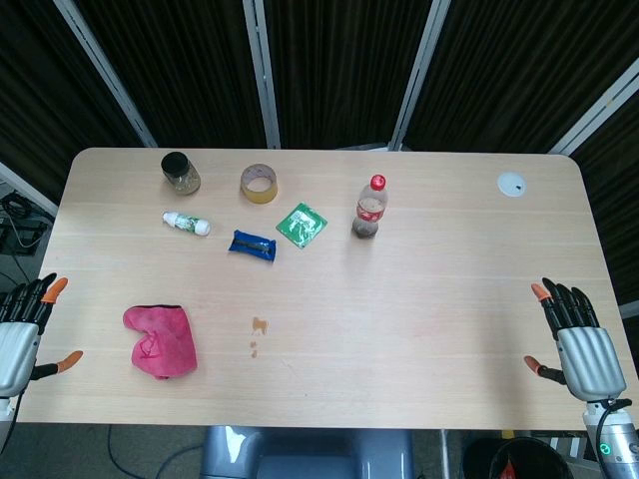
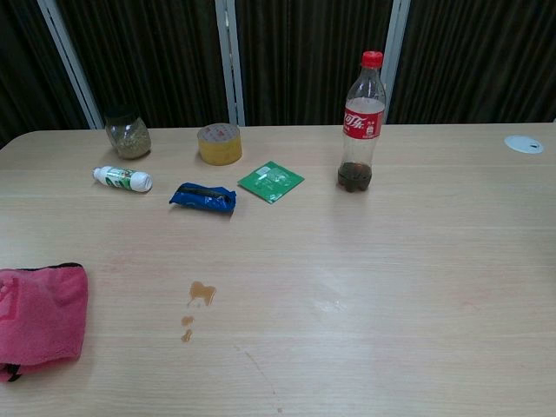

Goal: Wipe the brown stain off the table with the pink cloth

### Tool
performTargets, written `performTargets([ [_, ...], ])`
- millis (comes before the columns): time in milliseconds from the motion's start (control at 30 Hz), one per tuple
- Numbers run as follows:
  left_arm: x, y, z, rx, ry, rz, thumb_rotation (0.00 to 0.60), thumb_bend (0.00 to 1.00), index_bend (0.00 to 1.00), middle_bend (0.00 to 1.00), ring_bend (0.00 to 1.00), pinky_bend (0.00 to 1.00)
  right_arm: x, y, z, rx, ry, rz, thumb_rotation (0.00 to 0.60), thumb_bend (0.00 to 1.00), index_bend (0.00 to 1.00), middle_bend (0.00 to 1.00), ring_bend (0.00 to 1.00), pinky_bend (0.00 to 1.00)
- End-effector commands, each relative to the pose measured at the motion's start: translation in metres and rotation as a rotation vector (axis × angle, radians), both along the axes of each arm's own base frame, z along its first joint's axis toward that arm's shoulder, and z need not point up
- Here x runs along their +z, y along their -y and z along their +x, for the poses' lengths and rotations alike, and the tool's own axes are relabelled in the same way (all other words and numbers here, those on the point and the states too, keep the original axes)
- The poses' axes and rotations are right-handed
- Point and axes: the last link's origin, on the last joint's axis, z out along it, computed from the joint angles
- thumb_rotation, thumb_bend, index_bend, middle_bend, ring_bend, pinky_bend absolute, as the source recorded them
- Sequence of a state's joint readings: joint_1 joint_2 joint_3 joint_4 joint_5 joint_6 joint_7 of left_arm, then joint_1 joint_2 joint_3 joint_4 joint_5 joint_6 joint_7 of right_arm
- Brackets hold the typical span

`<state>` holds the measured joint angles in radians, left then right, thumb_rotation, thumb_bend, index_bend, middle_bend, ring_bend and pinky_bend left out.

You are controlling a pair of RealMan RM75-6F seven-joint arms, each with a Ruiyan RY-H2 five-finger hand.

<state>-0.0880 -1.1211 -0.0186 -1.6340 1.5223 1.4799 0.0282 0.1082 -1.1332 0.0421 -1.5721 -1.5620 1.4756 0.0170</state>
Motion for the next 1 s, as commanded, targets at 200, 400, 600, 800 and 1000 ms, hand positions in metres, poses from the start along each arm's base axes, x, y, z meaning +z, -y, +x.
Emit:
performTargets([
  [200,0.001,0.0,0.0,-0.001,0.002,0.0,0.6,0.0,0.0,0.0,0.0,0.0,0.0,-0.001,0.001,0.002,-0.004,0.001,0.6,0.02,0.0,0.0,0.0,0.0],
  [400,0.0,0.001,-0.001,0.001,-0.001,-0.01,0.6,0.0,0.0,0.0,0.0,0.0,0.0,-0.001,0.0,-0.001,-0.006,-0.002,0.6,0.02,0.0,0.0,0.0,0.0],
  [600,-0.002,0.0,-0.002,0.01,-0.013,-0.033,0.6,0.0,0.0,0.0,0.0,0.0,-0.001,0.0,0.0,-0.005,-0.005,0.001,0.6,0.02,0.0,0.0,0.0,0.0],
  [800,-0.007,-0.002,-0.003,0.042,-0.076,-0.095,0.6,0.0,0.0,0.0,0.0,0.0,-0.001,0.001,0.0,-0.009,-0.002,0.006,0.6,0.02,0.0,0.0,0.0,0.0],
  [1000,-0.021,-0.009,-0.001,0.075,-0.153,-0.211,0.6,0.0,0.07,0.0,0.0,0.0,-0.001,0.0,0.001,0.002,-0.005,0.008,0.6,0.02,0.0,0.0,0.0,0.0],
])
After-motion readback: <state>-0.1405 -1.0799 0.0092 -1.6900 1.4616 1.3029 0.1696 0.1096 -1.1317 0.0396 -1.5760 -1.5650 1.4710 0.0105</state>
